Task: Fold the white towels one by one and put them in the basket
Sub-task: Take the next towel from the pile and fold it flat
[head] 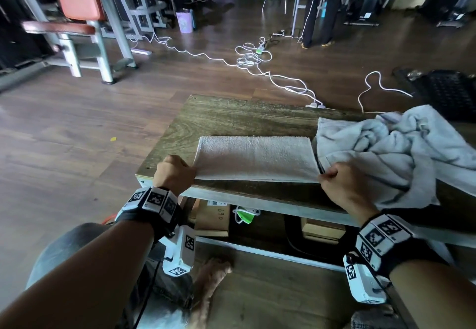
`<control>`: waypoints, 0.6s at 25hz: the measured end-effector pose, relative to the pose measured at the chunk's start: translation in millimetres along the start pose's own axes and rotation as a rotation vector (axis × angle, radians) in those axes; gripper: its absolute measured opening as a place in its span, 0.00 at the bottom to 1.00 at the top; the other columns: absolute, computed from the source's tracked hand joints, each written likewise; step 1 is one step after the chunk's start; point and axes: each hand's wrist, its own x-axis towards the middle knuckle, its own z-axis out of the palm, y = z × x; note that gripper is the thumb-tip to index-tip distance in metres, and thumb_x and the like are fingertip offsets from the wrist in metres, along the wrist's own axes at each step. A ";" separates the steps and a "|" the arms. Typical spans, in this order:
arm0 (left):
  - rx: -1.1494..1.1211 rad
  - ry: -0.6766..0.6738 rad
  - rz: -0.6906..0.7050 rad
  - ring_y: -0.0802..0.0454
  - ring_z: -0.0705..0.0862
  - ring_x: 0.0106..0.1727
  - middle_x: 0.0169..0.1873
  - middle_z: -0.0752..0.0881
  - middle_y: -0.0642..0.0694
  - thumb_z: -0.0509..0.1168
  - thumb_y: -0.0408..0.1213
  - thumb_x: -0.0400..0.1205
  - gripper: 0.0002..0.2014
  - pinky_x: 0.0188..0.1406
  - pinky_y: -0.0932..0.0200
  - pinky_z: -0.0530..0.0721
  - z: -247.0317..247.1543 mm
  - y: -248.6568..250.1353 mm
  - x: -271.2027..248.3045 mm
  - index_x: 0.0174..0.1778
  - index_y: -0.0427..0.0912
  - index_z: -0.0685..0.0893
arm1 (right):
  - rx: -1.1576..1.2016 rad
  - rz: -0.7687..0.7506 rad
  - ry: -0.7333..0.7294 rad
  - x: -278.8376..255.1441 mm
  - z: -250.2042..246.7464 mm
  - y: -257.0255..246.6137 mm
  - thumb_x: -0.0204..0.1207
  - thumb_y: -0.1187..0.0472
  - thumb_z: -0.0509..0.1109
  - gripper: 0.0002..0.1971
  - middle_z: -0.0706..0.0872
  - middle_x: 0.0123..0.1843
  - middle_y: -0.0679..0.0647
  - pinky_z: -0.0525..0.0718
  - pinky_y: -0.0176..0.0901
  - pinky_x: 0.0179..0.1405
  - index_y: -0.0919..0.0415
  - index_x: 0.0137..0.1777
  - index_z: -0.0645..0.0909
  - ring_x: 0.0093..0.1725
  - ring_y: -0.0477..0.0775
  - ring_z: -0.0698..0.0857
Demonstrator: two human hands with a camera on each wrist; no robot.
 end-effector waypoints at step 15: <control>0.324 0.001 0.667 0.45 0.79 0.56 0.54 0.81 0.44 0.61 0.47 0.81 0.11 0.51 0.51 0.76 49.4 40.3 -28.5 0.52 0.46 0.83 | -0.210 -0.630 0.073 -32.2 21.8 -26.6 0.78 0.51 0.60 0.09 0.78 0.40 0.46 0.78 0.50 0.47 0.51 0.40 0.78 0.41 0.53 0.80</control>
